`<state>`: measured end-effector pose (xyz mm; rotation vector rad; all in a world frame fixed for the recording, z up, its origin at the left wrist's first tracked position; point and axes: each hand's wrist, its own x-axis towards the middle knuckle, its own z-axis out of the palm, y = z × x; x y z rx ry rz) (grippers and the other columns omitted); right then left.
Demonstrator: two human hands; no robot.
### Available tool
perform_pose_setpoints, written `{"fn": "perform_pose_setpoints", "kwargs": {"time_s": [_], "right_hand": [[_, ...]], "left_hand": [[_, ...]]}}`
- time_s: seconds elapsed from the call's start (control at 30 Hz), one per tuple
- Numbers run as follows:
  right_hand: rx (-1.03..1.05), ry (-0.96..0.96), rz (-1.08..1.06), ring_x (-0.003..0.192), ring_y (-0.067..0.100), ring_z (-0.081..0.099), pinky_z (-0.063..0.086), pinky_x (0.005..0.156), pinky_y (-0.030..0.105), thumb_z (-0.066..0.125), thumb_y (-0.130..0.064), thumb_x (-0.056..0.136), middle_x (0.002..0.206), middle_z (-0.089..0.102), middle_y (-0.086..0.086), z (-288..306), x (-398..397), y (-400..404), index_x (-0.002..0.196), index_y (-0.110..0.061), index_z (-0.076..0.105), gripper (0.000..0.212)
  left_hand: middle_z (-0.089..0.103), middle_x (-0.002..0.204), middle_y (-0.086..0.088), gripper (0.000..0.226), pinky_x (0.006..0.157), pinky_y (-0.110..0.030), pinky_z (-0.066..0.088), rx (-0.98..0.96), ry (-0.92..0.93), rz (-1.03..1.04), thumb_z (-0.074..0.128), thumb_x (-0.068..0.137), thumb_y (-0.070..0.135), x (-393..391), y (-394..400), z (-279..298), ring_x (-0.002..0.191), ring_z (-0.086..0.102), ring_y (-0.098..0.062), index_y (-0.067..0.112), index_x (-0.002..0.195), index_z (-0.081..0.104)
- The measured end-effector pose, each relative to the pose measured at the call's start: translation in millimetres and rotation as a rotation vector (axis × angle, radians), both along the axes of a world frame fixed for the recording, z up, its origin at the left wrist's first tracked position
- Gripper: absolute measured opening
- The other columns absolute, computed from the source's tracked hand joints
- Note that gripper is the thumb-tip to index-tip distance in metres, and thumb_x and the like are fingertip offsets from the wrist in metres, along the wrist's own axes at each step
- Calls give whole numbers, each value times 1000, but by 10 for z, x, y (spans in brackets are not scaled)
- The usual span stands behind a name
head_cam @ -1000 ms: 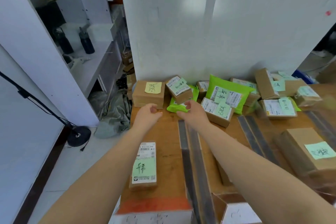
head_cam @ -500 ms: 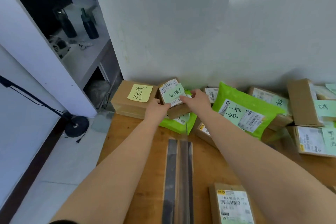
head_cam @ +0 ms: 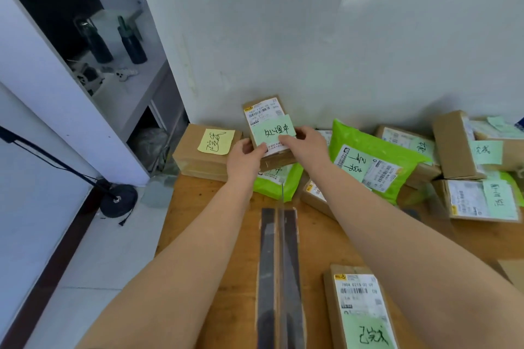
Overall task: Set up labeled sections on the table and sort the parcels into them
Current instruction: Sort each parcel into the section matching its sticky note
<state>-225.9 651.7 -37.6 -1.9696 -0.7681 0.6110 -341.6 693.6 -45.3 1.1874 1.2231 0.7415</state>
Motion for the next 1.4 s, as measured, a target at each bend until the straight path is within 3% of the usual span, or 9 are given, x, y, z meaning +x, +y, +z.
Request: {"fn": "perform_pose_setpoints", "kwargs": {"time_s": [0.2, 0.43, 0.6, 0.73, 0.97, 1.2, 1.33, 1.4], "right_hand": [[121, 25, -100, 100, 19, 62, 50, 87, 34, 68, -26, 79, 111, 68, 4, 496, -411, -491, 112, -14, 63, 36], [287, 66, -223, 94, 13, 61, 47, 80, 26, 70, -20, 78, 105, 67, -1, 838, -1085, -1272, 109, -16, 62, 33], [364, 112, -262, 86, 8, 62, 48, 70, 17, 71, -16, 77, 100, 66, -3, 921, -1526, -1816, 103, -17, 61, 28], [384, 165, -266, 98, 19, 65, 53, 86, 35, 72, -14, 78, 106, 68, 2, 964, -1767, -2209, 105, -13, 61, 30], [423, 156, -235, 98, 18, 65, 53, 85, 32, 72, -12, 78, 108, 68, 5, 1068, -1992, -2795, 102, -14, 61, 26], [419, 176, -230, 101, 20, 64, 53, 90, 38, 70, -12, 80, 112, 67, 7, 1068, -2080, -3572, 110, -10, 59, 32], [389, 164, -272, 98, 17, 65, 55, 87, 39, 71, -17, 80, 108, 68, 2, 1027, -1957, -4182, 103, -18, 58, 26], [381, 169, -299, 98, 17, 65, 55, 87, 40, 71, -18, 80, 107, 67, 0, 1027, -1856, -4487, 102, -19, 57, 26]], "left_hand": [[63, 100, -1, 24, 90, -43, 52, 67, -80, -36, 67, 83, 17, -375, -316, 508, 94, 62, -18, 14, 104, 58], [65, 97, 1, 26, 73, -29, 54, 159, -124, -179, 68, 82, 14, -968, -886, 934, 84, 63, -12, 13, 106, 58], [65, 94, 7, 24, 79, -32, 55, 142, -175, -291, 67, 82, 11, -1400, -1317, 1061, 91, 64, -14, 17, 104, 57], [63, 95, 9, 30, 79, -29, 54, 153, -174, -353, 66, 83, 12, -1679, -1638, 1118, 92, 63, -11, 16, 111, 57], [64, 109, -2, 34, 85, -34, 54, 185, -168, -355, 66, 83, 10, -1939, -2207, 1242, 101, 63, -19, 10, 116, 56], [66, 111, -7, 38, 69, -24, 56, 154, -196, -347, 66, 83, 9, -1973, -2979, 1251, 96, 65, -20, 7, 119, 55], [66, 106, -5, 33, 60, -19, 54, 130, -211, -374, 66, 83, 8, -1808, -3562, 1207, 95, 65, -20, 7, 114, 56], [66, 102, -2, 30, 63, -21, 54, 121, -217, -388, 66, 83, 8, -1684, -3841, 1184, 93, 65, -18, 11, 112, 56]]}}
